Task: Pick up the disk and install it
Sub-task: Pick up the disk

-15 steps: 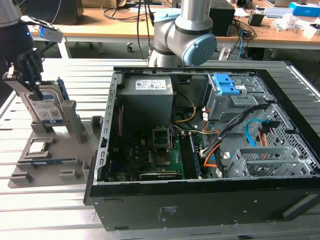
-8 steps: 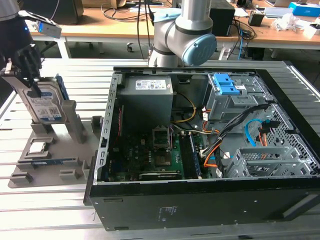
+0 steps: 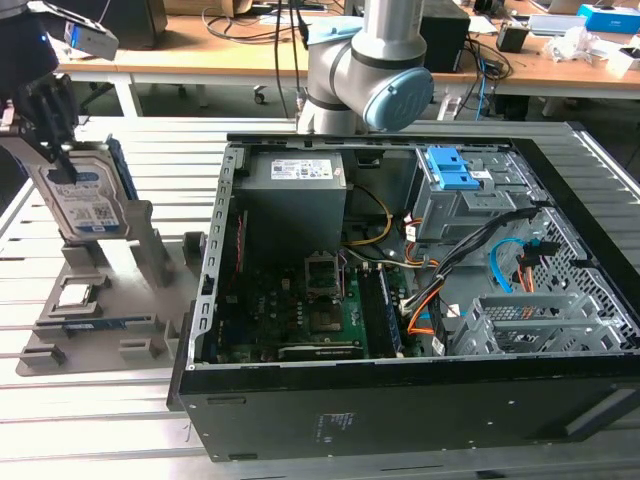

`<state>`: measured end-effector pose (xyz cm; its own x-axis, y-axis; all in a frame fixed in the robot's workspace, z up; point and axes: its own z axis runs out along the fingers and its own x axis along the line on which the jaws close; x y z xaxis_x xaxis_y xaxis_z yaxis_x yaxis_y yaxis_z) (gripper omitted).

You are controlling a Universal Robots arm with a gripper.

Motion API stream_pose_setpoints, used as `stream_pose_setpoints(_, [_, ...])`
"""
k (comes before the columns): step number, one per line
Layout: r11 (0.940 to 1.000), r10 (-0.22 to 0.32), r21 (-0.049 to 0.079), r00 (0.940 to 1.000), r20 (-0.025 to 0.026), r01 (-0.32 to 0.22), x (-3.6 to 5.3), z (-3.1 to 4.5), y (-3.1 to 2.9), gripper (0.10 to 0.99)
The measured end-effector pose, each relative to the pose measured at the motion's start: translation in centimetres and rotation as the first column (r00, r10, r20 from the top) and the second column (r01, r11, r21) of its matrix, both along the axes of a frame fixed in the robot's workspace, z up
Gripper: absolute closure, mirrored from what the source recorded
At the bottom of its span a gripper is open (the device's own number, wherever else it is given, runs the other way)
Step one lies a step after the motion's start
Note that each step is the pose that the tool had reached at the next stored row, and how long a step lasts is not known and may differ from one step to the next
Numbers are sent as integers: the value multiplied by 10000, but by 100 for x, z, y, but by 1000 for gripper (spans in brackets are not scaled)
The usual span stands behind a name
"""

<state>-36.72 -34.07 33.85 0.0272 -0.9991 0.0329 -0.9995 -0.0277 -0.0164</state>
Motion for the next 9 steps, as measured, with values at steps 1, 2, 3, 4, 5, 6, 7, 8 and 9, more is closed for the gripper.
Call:
stream_pose_setpoints(1, [10000, 0, 0, 10000, -1, 0, 0, 25, 0, 725])
stream_pose_setpoints(2, [10000, 1, 0, 10000, 0, -1, 0, 49, 0, 725])
stream_pose_setpoints(3, [10000, 0, 0, 10000, -1, 0, 0, 78, 0, 725])
stream_pose_setpoints(4, [10000, 0, 0, 10000, 0, 0, 0, 100, 1, 725])
stream_pose_setpoints(5, [10000, 0, 0, 10000, 0, 0, 0, 115, 1, 725])
stream_pose_setpoints(6, [10000, 0, 0, 10000, 0, 0, 0, 125, 1, 725])
stream_pose_setpoints(7, [10000, 0, 1, 10000, -1, 0, 0, 145, 1, 725])
stream_pose_setpoints(8, [10000, 0, 2, 10000, 0, 0, 0, 166, 1, 725])
stream_pose_setpoints(9, [10000, 0, 3, 10000, 0, 0, 0, 175, 1, 725])
